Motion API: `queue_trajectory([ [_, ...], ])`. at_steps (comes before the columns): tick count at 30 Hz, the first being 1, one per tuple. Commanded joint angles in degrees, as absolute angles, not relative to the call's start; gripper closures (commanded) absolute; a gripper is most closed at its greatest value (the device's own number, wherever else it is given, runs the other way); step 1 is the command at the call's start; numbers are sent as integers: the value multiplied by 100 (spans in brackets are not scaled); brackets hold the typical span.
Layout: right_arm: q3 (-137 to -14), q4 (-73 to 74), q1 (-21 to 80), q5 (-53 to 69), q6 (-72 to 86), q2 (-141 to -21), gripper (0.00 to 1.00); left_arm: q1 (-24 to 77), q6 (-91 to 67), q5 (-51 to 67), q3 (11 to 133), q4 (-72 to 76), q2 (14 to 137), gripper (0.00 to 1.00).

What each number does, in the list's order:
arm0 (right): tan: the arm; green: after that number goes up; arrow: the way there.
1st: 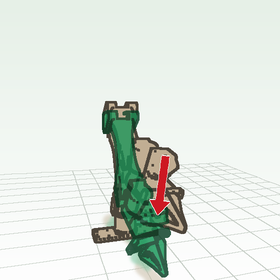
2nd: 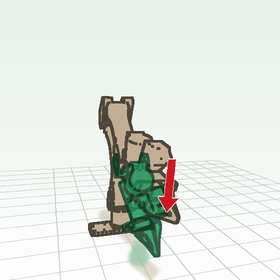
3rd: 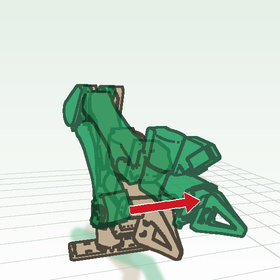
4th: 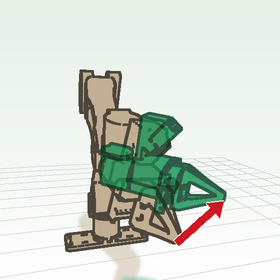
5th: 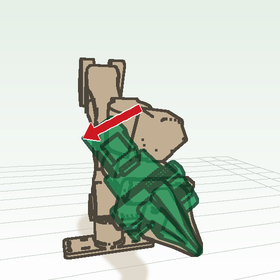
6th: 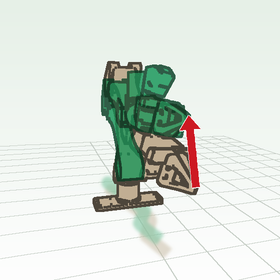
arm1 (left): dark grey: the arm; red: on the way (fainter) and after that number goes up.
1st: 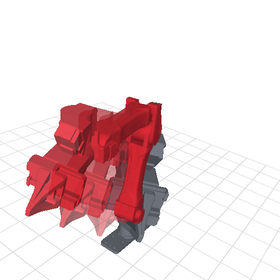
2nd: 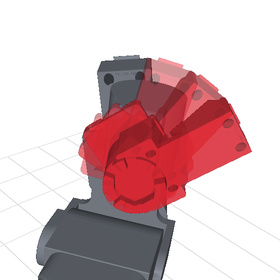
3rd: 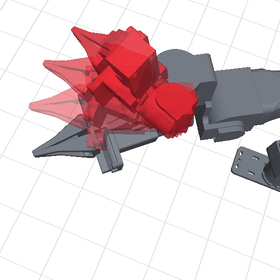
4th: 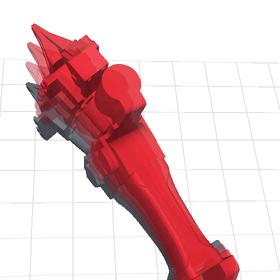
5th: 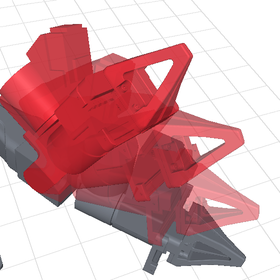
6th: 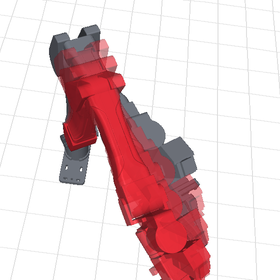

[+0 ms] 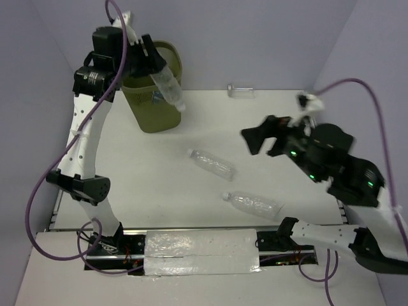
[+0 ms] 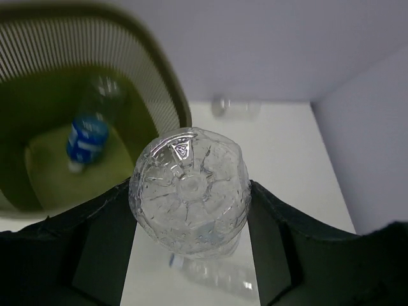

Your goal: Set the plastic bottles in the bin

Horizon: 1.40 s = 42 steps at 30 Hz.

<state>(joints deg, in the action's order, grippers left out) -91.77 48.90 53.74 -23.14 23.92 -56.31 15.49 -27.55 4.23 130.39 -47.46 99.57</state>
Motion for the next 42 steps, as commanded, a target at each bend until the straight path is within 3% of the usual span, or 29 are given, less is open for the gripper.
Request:
queue_trajectory([
  [1,-8676,5362,5309,-3970,2802,-5126,0,1503,-2338,-228,14412,-4633,10317,66],
  [6,-8060,5142,5300,-4148,3137,-4571,0,1354,-2426,-579,13483,-2787,9748,66],
  [20,-7489,4861,5256,-3789,3111,-4904,0,615,-2645,-1468,13122,-2302,10318,61],
  [23,-7348,4729,5195,-3631,3059,-4992,0,607,-2672,-1442,12754,-2347,10301,37],
  [24,-7252,4694,5177,-3552,3032,-5018,0,615,-2672,-1372,12475,-2321,10257,13],
  [25,-7207,4659,5133,-3429,3006,-5106,0,615,-2654,-1336,12359,-2277,10205,3],
  [26,-7172,4658,5028,-3297,2936,-5185,0,615,-2646,-1319,12297,-2285,10134,1],
  [33,-6987,4658,4834,-1900,2374,-6676,0,869,-2128,-1143,12498,-2935,9888,1],
  [37,-7320,4807,4834,-1477,1996,-7776,0,1702,-1855,-1090,12340,-3514,9537,1],
  [42,-7760,4685,4756,-1564,1600,-8979,0,2460,-2169,-1423,11217,-4121,8957,1],
])
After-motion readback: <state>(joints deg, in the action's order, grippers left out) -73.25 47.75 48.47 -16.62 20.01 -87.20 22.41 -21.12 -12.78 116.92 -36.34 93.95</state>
